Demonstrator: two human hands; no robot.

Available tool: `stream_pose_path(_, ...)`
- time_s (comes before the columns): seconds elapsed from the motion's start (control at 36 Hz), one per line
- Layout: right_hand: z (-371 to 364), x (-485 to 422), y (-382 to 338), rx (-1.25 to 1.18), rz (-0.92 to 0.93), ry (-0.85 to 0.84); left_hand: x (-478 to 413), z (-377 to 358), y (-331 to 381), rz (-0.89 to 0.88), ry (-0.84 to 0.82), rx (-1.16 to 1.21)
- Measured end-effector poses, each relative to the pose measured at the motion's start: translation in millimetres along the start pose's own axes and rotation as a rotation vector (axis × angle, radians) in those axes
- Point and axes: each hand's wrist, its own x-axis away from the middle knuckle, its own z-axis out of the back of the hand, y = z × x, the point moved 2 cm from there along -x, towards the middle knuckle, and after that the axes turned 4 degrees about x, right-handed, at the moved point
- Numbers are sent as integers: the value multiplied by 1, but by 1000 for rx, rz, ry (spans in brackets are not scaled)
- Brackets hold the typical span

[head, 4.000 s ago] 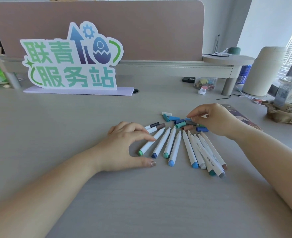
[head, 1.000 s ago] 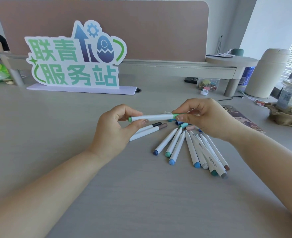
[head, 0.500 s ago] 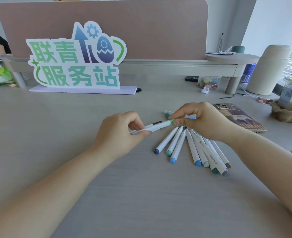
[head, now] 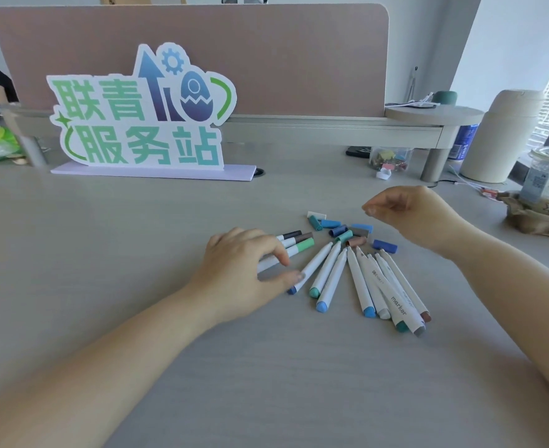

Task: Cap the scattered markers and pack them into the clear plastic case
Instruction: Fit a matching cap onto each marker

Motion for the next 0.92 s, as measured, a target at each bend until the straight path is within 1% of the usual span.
stream_pose_path(0.06, 0, -1, 4, 10, -18, -14, 2, -5, 3, -32, -78, -2)
stream_pose_path(0.11, -2, 0, 5, 20, -16, -25, 4, -8, 4, -46, -117, -15)
stream_pose_path(0.22, -12, 3, -4, 140, 75, -104, 2, -11, 2, -52, -88, -32)
stream_pose_path(0.31, -22, 5, -12, 69, 99, -237, 2, -11, -1, -41, -57, -47)
stream_pose_path(0.33, -25, 4, -13, 78, 114, -257, 2, -11, -2, -37, -47, -46)
stream_pose_path(0.44, -28, 2, -14, 220, 200, -212, 2, -7, -3, -35, 13, -72)
stream_pose_path(0.56, -28, 2, -14, 316, 213, -191, -1, -4, -5, -37, 97, -73)
stream_pose_path(0.72, -31, 2, -10, 347, 219, -188, -1, 9, 0, -103, 293, -73)
stream_pose_path(0.83, -30, 0, -11, 401, 234, -192, 0, 12, 2, -129, 344, 5)
stream_pose_path(0.92, -30, 1, -13, 377, 240, -197, 1, 13, 6, -135, 395, 42)
